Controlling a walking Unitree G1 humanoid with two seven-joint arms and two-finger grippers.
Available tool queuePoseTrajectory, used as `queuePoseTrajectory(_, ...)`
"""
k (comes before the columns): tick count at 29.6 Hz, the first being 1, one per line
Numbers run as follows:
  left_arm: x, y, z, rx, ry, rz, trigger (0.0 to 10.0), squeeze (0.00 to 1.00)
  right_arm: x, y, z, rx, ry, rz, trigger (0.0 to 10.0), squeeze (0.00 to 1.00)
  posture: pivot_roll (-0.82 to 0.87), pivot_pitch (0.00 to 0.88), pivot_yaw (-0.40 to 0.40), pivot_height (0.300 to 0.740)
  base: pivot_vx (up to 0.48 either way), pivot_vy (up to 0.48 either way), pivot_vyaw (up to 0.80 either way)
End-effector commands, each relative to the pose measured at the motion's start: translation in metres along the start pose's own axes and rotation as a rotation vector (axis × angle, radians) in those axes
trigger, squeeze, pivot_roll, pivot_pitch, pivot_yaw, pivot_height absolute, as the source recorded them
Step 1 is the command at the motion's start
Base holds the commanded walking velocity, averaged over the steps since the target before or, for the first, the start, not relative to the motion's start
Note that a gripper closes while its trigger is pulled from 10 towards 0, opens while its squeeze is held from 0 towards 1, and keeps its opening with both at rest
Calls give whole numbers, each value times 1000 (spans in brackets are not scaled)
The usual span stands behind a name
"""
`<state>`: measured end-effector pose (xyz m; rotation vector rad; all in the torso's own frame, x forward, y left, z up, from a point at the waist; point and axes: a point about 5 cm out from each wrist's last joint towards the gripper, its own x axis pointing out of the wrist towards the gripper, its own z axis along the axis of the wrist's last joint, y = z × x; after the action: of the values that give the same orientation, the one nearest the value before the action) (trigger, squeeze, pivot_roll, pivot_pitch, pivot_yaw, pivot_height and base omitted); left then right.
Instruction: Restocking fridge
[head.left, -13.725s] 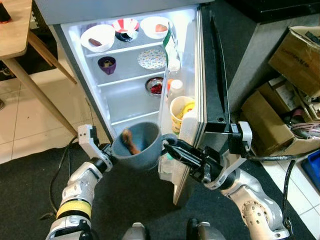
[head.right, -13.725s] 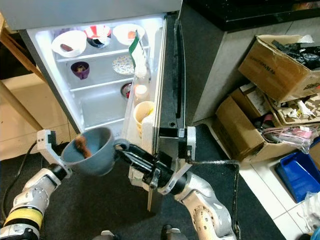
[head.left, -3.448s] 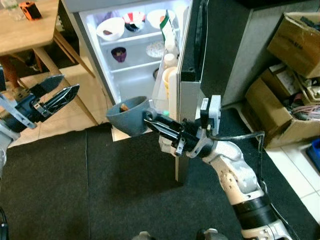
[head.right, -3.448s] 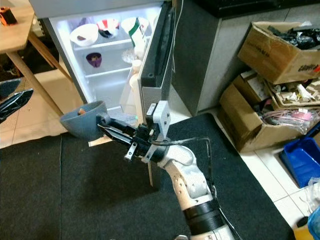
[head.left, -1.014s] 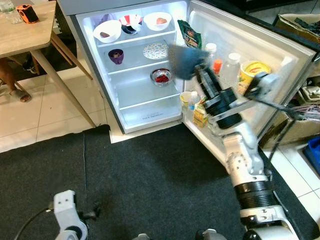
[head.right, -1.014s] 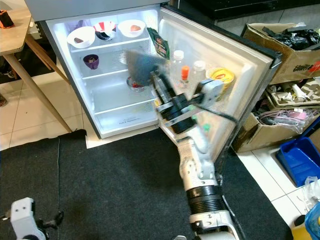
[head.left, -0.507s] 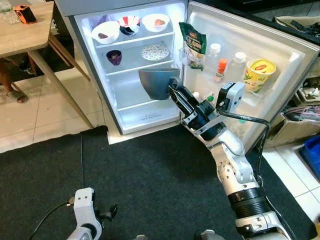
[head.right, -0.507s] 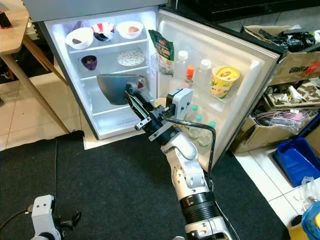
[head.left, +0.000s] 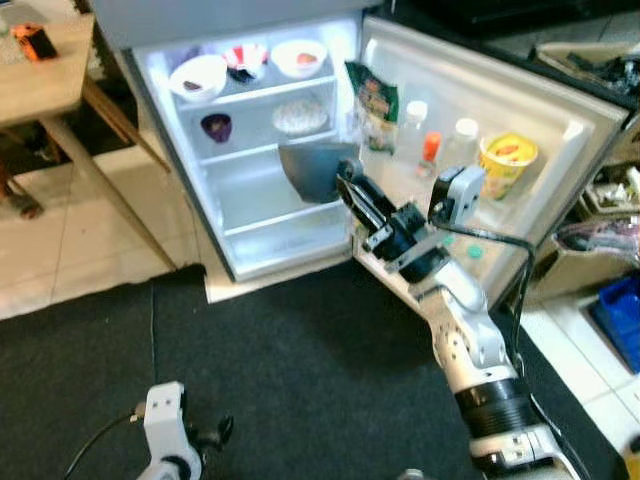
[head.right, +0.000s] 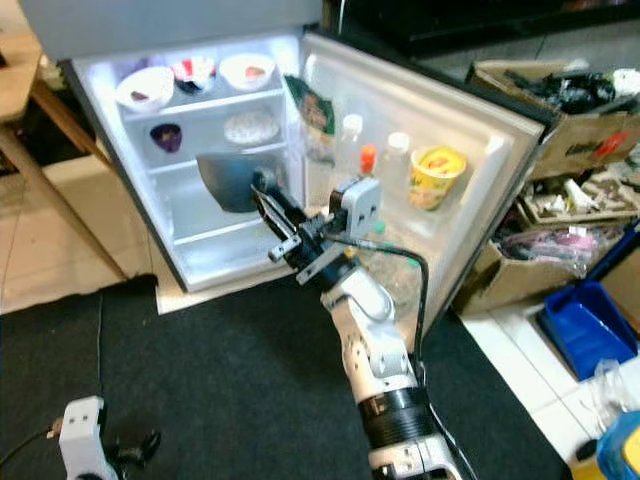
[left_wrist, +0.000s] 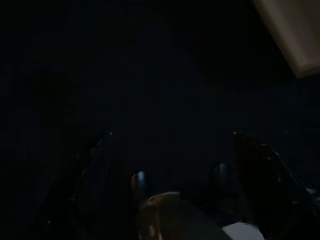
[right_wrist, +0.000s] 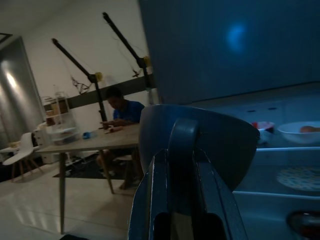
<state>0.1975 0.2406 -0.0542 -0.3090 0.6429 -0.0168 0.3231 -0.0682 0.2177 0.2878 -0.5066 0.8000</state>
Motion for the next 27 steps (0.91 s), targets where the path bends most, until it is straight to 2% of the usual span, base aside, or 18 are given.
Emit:
queuePoseTrajectory(1,-5,2,-12,-16,44,10,10000,0,1,3,-1,6,4,8,10000,0,-3,140,43,740,368,0,0)
queuePoseTrajectory(22,-2,-1,-9,-15,37,-8,10000,0,-1,1,0,13,0,-14,10000,0,-4,137,45,740,378,0,0)
queuePoseTrajectory(27,-2,-2,-9,-15,35,-11,10000,0,-2,3,0,21,-2,12,10000,0,-4,137,45,740,383,0,0)
